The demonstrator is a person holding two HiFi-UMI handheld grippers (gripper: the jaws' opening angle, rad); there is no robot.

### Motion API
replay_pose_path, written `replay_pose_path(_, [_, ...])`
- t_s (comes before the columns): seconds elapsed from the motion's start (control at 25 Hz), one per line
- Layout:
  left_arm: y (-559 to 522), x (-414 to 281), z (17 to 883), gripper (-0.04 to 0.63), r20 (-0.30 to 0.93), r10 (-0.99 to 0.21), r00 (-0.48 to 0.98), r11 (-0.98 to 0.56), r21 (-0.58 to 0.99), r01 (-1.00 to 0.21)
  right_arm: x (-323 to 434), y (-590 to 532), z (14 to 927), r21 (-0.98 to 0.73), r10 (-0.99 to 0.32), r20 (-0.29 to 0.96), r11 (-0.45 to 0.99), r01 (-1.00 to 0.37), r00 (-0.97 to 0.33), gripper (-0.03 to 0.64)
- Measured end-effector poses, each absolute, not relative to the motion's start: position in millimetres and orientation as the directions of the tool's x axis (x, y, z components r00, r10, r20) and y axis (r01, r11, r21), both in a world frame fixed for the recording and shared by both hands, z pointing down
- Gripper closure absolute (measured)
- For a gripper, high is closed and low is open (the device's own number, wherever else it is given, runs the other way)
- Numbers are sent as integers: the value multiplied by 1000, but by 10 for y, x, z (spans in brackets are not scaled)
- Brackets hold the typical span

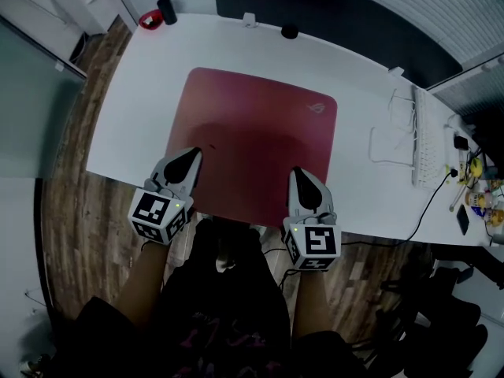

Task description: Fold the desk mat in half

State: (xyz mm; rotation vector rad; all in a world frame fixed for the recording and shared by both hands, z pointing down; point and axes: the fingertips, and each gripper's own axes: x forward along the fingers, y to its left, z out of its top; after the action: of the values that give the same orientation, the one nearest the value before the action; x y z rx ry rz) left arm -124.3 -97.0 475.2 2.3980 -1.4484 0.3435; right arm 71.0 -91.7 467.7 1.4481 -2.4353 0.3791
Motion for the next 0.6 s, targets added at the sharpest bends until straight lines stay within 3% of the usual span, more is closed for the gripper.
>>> replay_pose_path(0.4, [-727,-1261,5188,597,447,-764,465,-452,143,-880,700,-650,5137,-124,-765,456,451,-884,-455,607])
replay_pose_path(0.6, [-610,-1221,5262,595,496,-719,487,-535,54,-843,680,-573,5209,-104,-743,481,479,-872,-465,591])
